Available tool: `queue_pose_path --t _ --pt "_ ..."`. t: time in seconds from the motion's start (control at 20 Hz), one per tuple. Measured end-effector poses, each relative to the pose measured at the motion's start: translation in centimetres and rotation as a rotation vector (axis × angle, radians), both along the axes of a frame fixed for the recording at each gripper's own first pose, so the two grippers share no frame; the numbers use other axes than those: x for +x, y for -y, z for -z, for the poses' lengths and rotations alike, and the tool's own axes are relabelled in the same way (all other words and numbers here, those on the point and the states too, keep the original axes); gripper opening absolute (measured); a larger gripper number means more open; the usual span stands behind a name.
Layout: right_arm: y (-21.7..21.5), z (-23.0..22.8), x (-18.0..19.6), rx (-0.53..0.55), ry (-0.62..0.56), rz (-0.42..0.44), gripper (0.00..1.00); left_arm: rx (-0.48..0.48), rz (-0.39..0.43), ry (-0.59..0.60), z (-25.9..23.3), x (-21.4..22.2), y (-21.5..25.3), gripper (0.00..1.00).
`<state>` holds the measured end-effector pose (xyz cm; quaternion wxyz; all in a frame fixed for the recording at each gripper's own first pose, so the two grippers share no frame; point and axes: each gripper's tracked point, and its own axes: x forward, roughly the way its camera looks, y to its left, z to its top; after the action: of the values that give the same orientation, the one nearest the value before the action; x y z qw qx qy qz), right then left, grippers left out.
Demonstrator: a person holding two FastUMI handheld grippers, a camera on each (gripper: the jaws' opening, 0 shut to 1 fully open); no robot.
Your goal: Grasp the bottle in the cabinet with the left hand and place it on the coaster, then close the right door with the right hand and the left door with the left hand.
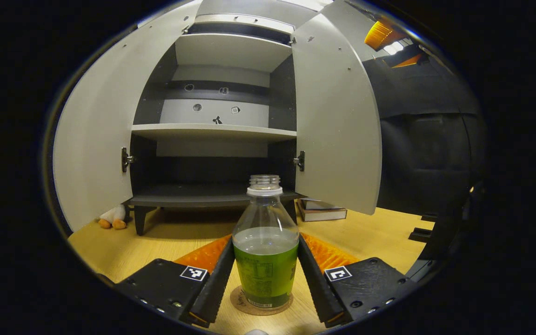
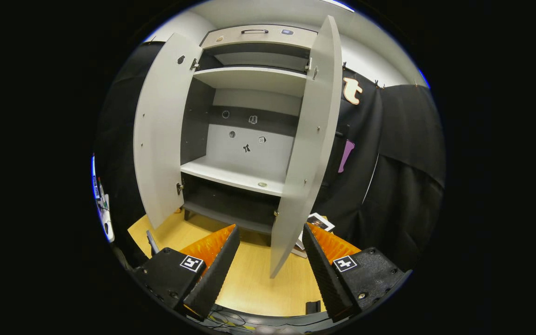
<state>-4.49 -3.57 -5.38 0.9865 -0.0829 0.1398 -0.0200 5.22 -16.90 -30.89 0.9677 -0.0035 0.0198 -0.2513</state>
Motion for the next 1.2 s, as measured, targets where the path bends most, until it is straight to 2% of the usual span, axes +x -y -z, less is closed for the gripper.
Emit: queue_pose_path --t 0.2,0.35,0.55,0.7,0.95,1.2 --pt "0.1 0.6 -0.5 0.011 -0.017 0.000 0.83 0.029 0.006 0.004 -0.2 -0.2 0.0 0.78" --pt "0.6 0.5 -0.7 0.014 -0.008 0.014 0.83 0.058 -0.021 0.013 -0.9 -0.3 -0.2 0.98" --pt "1.0 0.5 -1.2 0.025 -0.002 0.023 0.83 0.022 -0.007 0.054 -4.2 -0.6 0.3 0.96" --pt "1.1 0.1 -1.7 0.034 0.014 0.029 0.83 -0.002 -0.031 0.102 -8.4 -0.4 -0.1 0.96" --pt "1.9 -0.7 -2.0 0.072 0.057 0.050 0.83 0.017 -0.024 0.126 -16.0 -0.7 -0.6 0.96" --pt "4.1 -2.5 -2.1 0.110 0.130 0.103 0.83 -0.066 -0.023 0.126 -24.3 -1.5 -1.8 0.96"
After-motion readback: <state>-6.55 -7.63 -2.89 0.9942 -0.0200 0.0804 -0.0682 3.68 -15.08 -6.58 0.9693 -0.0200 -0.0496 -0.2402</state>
